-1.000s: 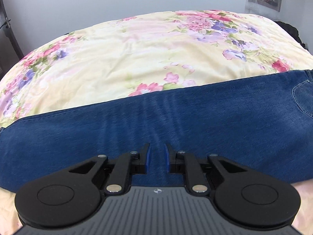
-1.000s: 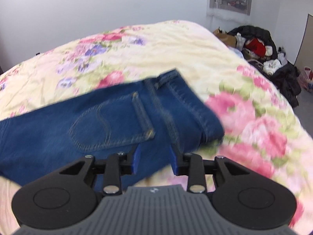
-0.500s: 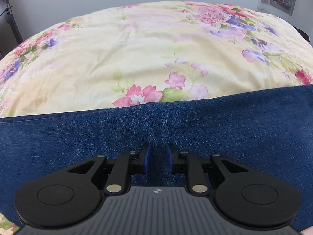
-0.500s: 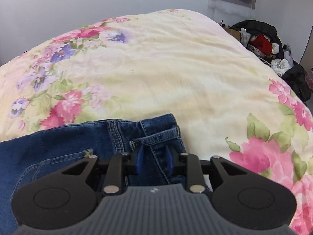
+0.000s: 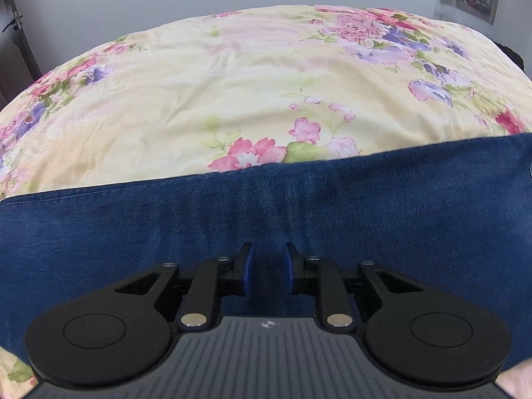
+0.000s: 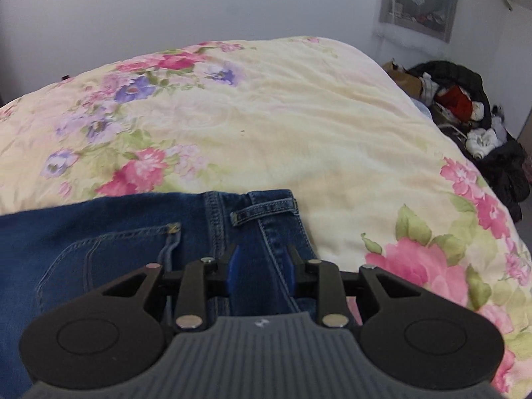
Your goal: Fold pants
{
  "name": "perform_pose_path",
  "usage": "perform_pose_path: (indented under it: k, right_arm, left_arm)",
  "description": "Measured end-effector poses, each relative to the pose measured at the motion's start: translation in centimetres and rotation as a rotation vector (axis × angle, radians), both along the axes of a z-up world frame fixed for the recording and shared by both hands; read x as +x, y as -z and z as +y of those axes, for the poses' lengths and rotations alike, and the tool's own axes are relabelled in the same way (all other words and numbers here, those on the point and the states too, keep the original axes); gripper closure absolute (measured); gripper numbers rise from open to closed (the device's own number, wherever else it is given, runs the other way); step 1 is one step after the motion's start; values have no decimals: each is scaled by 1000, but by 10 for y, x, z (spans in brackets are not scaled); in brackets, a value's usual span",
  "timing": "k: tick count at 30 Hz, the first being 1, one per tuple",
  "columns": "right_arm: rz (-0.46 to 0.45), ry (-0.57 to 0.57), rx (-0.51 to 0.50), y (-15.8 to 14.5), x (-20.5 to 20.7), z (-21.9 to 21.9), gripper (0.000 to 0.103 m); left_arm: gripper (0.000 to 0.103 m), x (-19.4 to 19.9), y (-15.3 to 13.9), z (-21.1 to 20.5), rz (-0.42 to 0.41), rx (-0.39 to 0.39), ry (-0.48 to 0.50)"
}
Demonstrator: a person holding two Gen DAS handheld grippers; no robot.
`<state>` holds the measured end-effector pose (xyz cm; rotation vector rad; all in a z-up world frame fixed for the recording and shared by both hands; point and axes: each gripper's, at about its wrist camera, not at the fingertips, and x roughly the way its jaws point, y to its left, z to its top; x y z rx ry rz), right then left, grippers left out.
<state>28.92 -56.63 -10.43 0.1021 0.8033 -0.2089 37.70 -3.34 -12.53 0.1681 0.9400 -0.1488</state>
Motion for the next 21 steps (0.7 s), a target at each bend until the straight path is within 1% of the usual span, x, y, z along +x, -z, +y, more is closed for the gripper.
perform_pose_path:
  k: [3,4,6,9,12,15,17,18,20,21]
  right_arm:
    - [-19,-63,-24,-8,-45,20,81]
    - [-4,-87,-27,-4,-56,24,81]
    - [38,-119,-64,12,-71,31,81]
    - [93,-115,-89,43,-72,37,80]
    - [114,-120,-148,51,-66,47,78]
    - [148,-97,-121,46,-57,42,77]
    - [167,-95,-147,37,-54,46,77]
    - [164,-84,-161,30,-53,50,77]
    - [127,-73,-187,14,-58,61,76]
    - [108,-75,-197,8,-60,67,70]
  left_arm:
    - [78,-8,-5,12,3,32,-17]
    - [78,-11,-7,17,4,41,-28]
    - [78,-15,-12,28,4,49,-53]
    - [78,-22,-21,45,8,49,-89]
    - [78,-33,-34,65,4,45,-109]
    - [78,-42,-48,90,8,28,-132]
    - [77,-48,-60,109,4,14,-157]
    - [76,-50,-65,119,3,6,-169]
    - [73,-55,-75,141,0,-22,-196]
    - [71,-58,-80,151,-6,-34,-210]
